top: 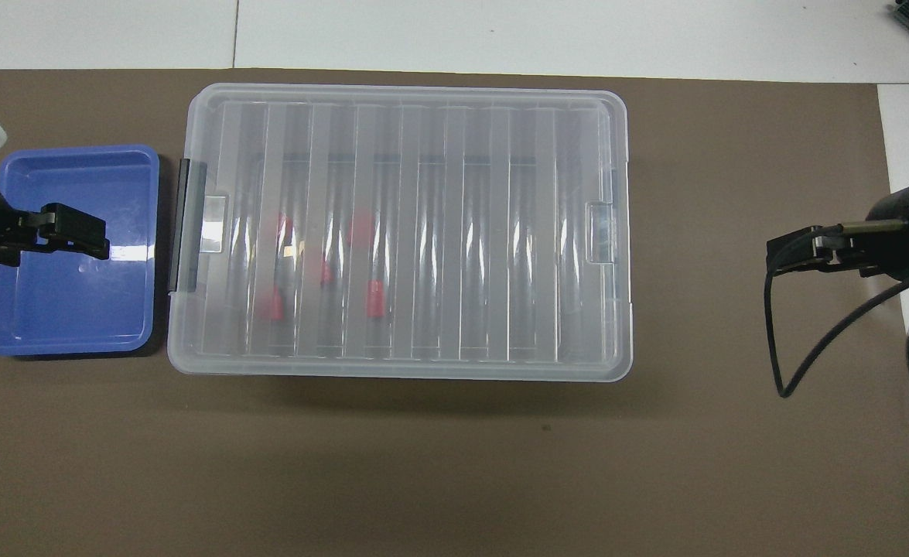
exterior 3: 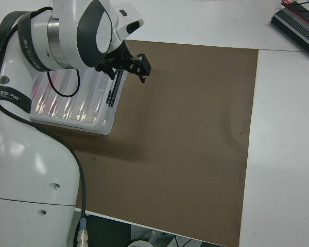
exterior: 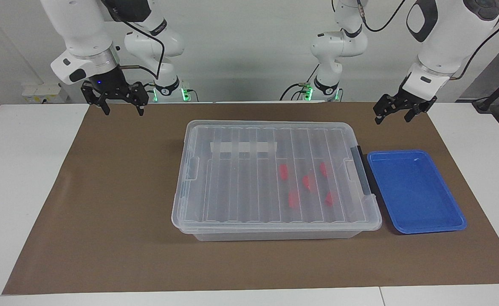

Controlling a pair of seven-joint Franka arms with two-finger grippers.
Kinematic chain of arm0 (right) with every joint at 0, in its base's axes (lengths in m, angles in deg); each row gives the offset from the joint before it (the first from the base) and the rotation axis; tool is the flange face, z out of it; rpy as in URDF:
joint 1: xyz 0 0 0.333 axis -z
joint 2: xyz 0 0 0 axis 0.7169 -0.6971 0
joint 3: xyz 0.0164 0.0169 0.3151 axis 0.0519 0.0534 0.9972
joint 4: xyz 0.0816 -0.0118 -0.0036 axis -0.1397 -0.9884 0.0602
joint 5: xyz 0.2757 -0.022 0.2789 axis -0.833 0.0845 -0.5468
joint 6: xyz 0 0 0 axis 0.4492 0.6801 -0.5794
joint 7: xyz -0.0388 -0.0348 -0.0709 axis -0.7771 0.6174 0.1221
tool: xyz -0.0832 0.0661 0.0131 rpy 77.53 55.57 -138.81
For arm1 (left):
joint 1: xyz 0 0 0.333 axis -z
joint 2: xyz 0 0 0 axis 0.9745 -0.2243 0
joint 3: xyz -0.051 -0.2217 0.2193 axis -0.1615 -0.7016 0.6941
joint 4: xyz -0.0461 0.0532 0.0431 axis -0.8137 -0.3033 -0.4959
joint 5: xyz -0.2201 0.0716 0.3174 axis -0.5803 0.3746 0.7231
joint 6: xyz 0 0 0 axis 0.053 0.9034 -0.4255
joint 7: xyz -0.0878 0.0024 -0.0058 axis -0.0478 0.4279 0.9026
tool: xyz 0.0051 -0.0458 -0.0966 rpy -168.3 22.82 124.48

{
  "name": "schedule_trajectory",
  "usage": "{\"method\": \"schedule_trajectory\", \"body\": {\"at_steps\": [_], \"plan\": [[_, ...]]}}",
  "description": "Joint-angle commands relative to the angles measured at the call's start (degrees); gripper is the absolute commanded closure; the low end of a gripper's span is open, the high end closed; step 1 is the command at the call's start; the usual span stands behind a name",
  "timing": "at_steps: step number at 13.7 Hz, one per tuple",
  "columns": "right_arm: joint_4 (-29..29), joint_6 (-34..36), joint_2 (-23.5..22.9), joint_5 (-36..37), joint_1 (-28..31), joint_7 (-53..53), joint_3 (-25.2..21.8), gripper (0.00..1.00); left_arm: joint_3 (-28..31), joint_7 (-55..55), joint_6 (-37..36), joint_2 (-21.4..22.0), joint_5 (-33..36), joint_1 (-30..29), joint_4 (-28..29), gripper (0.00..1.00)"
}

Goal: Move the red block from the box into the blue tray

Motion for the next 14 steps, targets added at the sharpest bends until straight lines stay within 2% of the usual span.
{"method": "schedule_trajectory", "body": {"at_steps": [1,8,14], "plan": [[-1.4,-1.0,1.2,0.1,0.7,1.1,0.4,0.00,0.0,-0.4,0.6,1.1,-0.9,-0.5,1.4,0.00],[-1.4,-0.2,1.2,0.1,0.9,0.4,0.2,0.00,0.0,-0.4,0.6,1.1,-0.9,-0.5,1.4,0.00],[-2.8,-5.4,0.4,0.1,-0.1,2.0,0.4,0.01,0.0,-0.4,0.6,1.1,-0.9,-0.5,1.4,0.00]]}}
